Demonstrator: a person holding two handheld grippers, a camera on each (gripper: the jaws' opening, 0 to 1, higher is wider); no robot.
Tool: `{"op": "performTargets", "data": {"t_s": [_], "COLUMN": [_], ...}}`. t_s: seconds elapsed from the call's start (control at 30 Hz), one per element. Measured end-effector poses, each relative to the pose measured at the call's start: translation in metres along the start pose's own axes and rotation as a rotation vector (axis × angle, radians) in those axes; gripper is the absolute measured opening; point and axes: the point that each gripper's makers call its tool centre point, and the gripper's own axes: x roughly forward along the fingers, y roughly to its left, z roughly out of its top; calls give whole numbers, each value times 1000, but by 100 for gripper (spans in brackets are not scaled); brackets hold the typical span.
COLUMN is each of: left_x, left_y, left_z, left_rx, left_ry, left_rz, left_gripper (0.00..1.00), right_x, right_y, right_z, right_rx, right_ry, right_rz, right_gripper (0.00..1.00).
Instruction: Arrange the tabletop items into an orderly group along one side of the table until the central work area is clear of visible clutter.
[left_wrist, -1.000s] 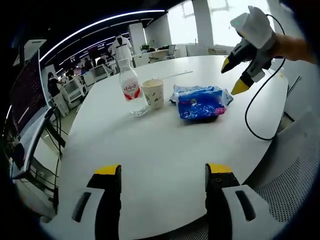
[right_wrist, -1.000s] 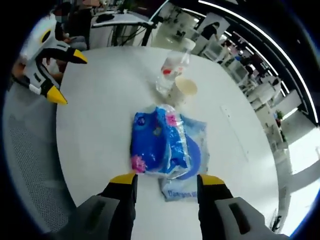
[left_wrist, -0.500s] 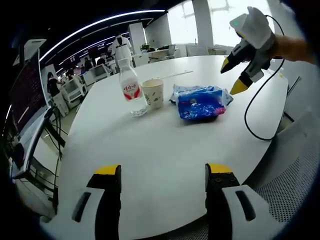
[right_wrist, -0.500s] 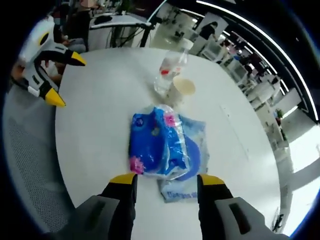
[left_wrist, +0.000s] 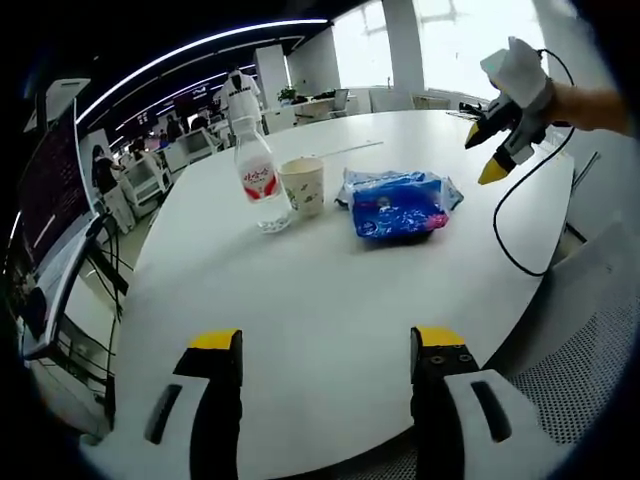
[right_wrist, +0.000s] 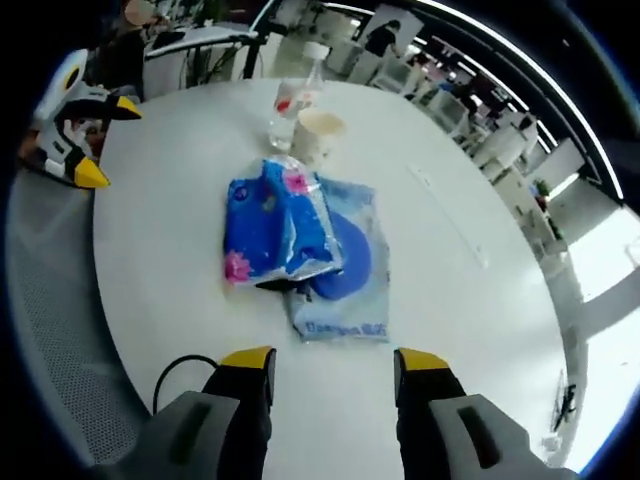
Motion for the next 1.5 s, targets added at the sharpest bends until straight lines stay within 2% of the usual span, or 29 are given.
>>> {"op": "performTargets", "data": {"t_s": [0.2,0.4,0.53,0.8,1.03,1.23,1.27,1.3,1.33,1.37,1.4,1.43,1.5], "left_x": [0,0,-1,-1,-1,0,0,0,0,0,0,0,0], "left_y": [0,-1,-1,1,0,0,0,-1,-1,-1,-1,-1,-1], "left_z": [0,0,0,1,1,0,0,0,0,0,-1,-1,0], "left_rx": [-2,3,1,-2,-5,-7,-7,-6,-6,-6,-6,-5,-5], "left_ry": [-1,2,0,-6,-5,-1,-1,0,0,0,2,3,0], "left_rz": [1,-4,-4,-1,-2,-5,-6,-6,-6,-7,-7,-7,-8], "left_gripper": [68,68,68,69,69,69,69,69,69,69,69,69,69], "right_x": [-4,-3,-3,-2,-4,-9,-10,-13,-14,-19,-22,-28,-34], "right_y": [-3,5,10,15,16,16,19,21,22,22,18,12,6], "right_z": [-12,-17,-16,-13,-8,-5,-1,7,9,17,23,31,34], "right_rx": [43,39,55,24,31,98,124,248,309,469,571,713,816], "right_ry": [1,5,-2,-5,-29,-96,-123,-191,-209,-276,-329,-417,-481], "right_rz": [-8,10,21,36,46,54,71,104,120,166,184,214,230], "right_gripper": [48,48,49,48,47,46,45,45,44,45,45,45,46]}}
